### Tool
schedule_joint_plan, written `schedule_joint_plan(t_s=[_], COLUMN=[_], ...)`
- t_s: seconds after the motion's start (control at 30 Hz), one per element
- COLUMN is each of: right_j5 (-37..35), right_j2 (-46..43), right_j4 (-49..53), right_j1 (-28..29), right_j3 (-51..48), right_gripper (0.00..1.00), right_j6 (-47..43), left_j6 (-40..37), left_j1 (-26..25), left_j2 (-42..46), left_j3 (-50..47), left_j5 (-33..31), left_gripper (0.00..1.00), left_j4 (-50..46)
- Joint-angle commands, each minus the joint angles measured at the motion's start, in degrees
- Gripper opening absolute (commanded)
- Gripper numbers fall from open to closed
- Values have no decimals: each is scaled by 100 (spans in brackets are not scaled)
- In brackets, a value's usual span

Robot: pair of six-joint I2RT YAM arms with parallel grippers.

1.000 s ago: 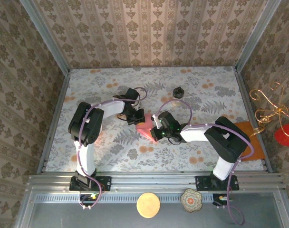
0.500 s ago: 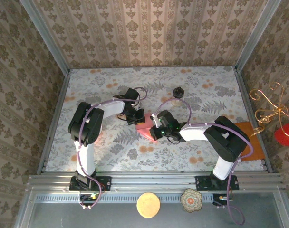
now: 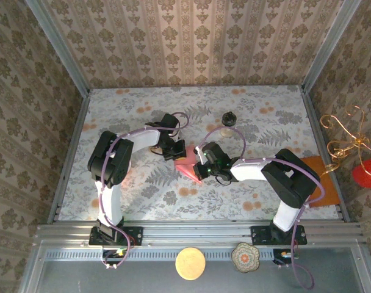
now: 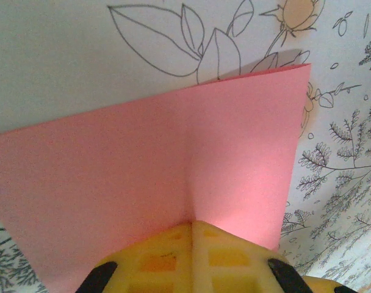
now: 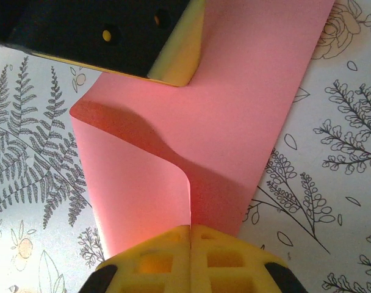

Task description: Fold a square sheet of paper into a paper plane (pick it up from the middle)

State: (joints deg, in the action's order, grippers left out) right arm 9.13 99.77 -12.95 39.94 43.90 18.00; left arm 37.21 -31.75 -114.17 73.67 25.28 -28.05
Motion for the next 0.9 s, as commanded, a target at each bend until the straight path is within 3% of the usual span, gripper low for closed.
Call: schedule_joint_plan(t_s=[0.0, 0.6, 0.87], right_j5=[-159, -24, 115], right_j2=[95, 282, 237], right_j4=[163, 426, 494], right_j1=[-30, -39, -55], right_j3=[82, 97, 22], right_gripper=[0, 0, 0], right_j6=[11, 34, 105], left_j6=[-109, -128, 496], left_j1=[-33, -33, -42], left_j2=[-229, -89, 833], left_j3=[-14, 110, -218], left_j5=[-49, 3, -199], left_gripper=[8, 8, 14], left_j4=[-236, -262, 116])
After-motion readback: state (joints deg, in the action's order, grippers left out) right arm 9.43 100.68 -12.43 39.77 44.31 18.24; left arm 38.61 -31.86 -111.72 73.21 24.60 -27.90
